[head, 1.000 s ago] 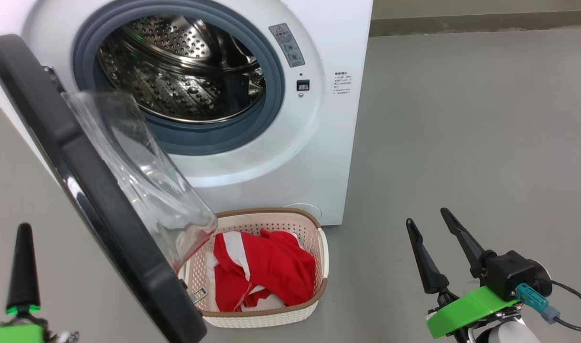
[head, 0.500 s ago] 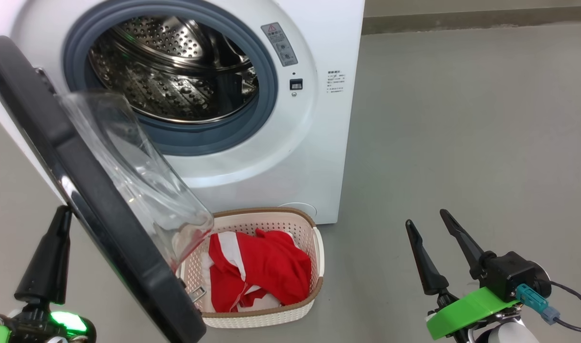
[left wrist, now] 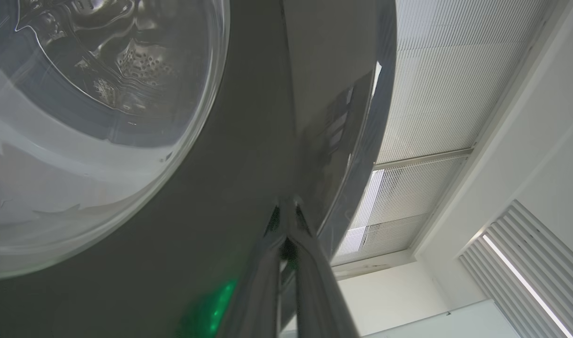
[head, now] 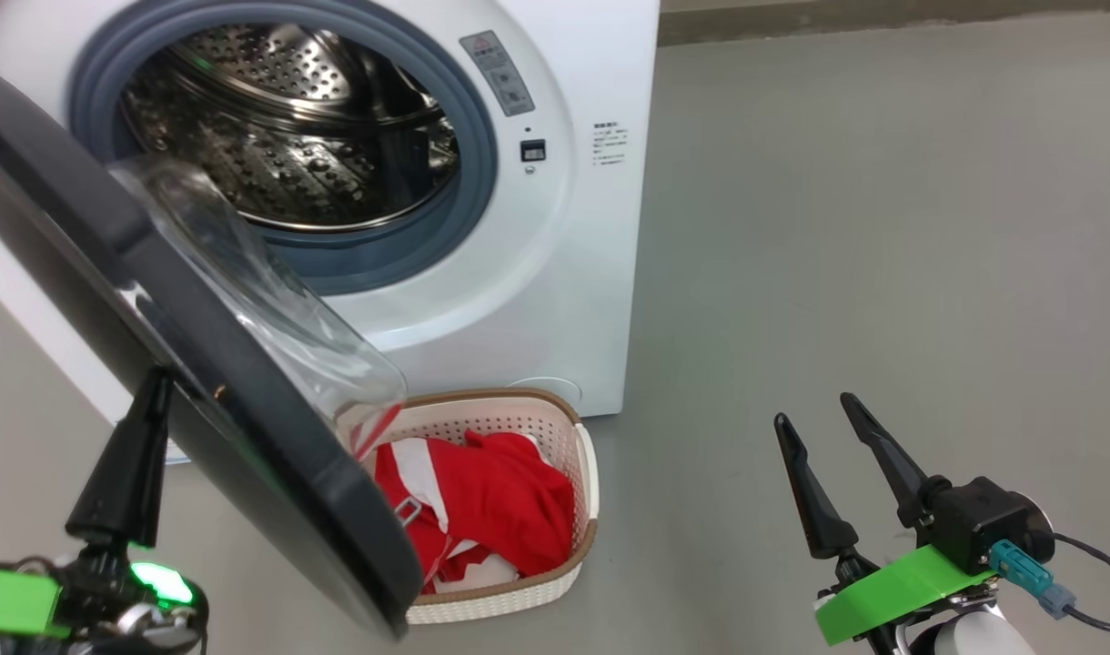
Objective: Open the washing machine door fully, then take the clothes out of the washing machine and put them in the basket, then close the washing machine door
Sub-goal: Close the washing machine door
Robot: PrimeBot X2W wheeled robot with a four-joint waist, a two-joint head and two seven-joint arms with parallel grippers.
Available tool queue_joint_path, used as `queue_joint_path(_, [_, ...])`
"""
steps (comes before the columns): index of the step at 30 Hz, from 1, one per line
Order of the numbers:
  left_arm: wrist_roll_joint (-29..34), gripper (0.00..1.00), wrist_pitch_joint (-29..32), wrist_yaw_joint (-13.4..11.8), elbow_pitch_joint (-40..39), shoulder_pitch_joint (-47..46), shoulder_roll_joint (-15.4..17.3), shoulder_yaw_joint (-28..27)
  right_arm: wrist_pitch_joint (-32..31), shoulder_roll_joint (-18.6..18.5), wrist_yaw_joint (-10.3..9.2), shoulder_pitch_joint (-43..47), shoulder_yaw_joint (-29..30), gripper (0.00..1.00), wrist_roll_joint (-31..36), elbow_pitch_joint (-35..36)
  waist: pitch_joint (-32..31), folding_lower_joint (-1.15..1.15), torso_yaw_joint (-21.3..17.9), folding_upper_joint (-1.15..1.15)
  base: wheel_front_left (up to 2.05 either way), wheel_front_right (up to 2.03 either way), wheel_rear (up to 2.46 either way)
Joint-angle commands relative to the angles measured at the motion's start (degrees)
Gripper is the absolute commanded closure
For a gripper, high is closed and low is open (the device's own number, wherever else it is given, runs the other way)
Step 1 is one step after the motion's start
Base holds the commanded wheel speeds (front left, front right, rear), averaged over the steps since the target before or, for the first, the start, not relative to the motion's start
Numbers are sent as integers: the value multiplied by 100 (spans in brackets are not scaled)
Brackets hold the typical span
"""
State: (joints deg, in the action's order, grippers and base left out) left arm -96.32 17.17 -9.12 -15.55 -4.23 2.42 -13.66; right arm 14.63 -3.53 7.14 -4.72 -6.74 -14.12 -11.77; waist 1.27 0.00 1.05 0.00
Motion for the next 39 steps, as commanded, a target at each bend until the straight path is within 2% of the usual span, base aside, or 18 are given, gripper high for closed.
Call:
queue_joint_path(1, [90,100,-6,12,-72,-310,80,-74,37,-59,35,-178,-169,0,-32,165,41,0,-67,0,0,0,0])
queue_joint_path(13, [365,100,-404,33,508,-1070,65,232,37,-113,35,-290,-146,0,-38,227,277,0,-338,0,0,0,0])
queue_joint_path(39, [681,100,-922,410,1883,-2864,93,511,37,-211,35,-628,-155,0,-23,308,1024,0,-884,0,0,0,0])
